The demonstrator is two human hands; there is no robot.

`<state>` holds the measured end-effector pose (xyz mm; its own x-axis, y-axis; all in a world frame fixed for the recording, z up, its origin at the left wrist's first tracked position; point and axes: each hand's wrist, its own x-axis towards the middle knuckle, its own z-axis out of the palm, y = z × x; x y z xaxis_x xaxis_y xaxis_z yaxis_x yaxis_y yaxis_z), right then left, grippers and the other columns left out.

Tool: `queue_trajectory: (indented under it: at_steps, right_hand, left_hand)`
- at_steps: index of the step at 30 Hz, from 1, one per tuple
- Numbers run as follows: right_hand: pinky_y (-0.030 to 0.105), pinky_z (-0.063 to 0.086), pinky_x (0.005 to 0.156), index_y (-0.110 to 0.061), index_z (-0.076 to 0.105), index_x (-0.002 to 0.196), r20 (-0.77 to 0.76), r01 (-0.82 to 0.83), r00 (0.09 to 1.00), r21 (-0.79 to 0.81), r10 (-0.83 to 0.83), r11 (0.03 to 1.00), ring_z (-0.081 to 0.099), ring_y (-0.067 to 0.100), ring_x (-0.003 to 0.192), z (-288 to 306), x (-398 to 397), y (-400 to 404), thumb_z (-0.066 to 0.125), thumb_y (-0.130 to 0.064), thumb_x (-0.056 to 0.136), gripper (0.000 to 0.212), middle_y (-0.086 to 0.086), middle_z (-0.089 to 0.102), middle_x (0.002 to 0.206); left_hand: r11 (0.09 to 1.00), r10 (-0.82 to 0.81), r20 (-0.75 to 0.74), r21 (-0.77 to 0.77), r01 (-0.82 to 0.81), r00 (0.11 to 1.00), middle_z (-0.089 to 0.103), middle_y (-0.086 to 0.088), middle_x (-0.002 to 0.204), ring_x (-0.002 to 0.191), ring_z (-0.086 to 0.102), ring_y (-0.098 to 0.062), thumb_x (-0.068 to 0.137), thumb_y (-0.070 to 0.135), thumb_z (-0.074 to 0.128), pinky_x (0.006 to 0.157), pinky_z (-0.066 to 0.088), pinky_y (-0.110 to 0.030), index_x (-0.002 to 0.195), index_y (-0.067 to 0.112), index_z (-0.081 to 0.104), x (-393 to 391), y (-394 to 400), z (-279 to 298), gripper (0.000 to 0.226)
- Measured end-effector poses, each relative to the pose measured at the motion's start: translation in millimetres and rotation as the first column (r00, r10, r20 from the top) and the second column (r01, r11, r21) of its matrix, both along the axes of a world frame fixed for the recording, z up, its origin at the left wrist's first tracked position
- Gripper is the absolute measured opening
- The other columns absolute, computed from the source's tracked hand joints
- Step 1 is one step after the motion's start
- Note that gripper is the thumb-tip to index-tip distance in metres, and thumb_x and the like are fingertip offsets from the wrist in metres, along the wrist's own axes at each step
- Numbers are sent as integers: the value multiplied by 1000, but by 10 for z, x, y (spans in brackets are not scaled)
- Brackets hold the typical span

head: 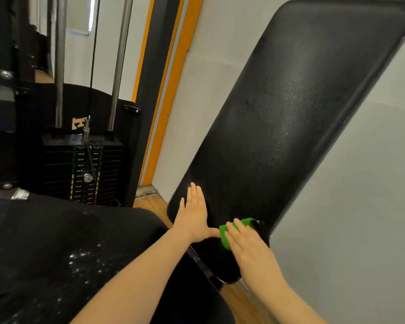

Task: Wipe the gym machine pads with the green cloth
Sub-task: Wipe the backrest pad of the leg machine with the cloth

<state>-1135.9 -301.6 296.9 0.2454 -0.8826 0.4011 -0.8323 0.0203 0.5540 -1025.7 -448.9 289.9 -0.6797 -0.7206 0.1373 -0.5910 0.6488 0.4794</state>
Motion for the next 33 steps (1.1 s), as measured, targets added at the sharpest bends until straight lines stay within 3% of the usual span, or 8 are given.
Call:
queue_trajectory:
  at_steps: [2,7,9,15,23,26,30,33]
  right_hand:
    - [43,50,84,-11,73,102,22,-25,999,63,23,998,66,24,102,-48,-19,54,91,-14,31,74,7,69,109]
    - [49,50,85,-2,70,102,23,2,1000,-224,4,975,63,35,104,527,-105,-120,61,3,55,49,16,68,109]
    - [50,45,89,0,69,106,78,60,996,-260,-41,964,61,36,108,581,-87,-98,64,9,52,55,17,66,113]
    - [40,26,112,-6,68,110,114,67,991,-11,-65,998,61,29,110,-100,10,230,87,-2,37,76,12,65,118]
    - [47,48,85,-1,72,98,59,53,997,35,-56,998,66,30,101,-76,29,50,91,-8,32,69,15,69,106]
    - [46,50,84,0,72,98,78,39,996,58,-43,998,66,31,100,-45,151,-266,90,-9,38,63,16,69,105]
    - [39,36,104,-3,60,120,60,80,995,68,-84,994,50,29,124,54,387,-650,76,-12,69,54,13,56,129]
    - [45,47,91,-1,70,104,105,82,991,61,-89,995,62,30,108,10,330,-623,79,-1,55,50,16,66,113]
  left_hand:
    - [1000,2,-1,-17,-2,1000,-27,-19,156,145,-22,-30,75,68,65,119,0,-47,146,-1,-23,-2,-3,0,133]
    - [1000,2,20,-13,-2,1000,-29,-20,154,145,-23,-31,74,66,67,118,-1,-48,146,-1,-24,-4,-8,-13,134]
    - [1000,-1,23,-9,1,1000,-29,-19,155,144,-23,-31,75,65,67,118,-1,-48,146,0,-24,-3,-9,-9,133]
    - [998,-23,33,-54,25,999,-24,-16,158,147,-18,-29,74,66,67,119,1,-46,149,3,-20,78,-11,-22,130]
    - [929,-183,455,-208,305,871,-19,-10,160,147,-17,-24,88,68,46,120,-1,-40,152,7,-12,648,-178,175,106]
    - [950,-179,514,-132,284,839,-16,-11,160,148,-15,-23,90,70,37,120,-3,-39,153,6,-9,913,-129,128,100]
    - [982,-174,546,37,184,820,-12,-12,161,148,-11,-23,92,70,31,120,1,-38,153,4,-7,1057,3,13,97]
    - [978,-184,587,192,86,788,-12,-11,161,148,-11,-25,91,72,29,121,4,-40,153,4,-5,1067,75,-93,98]
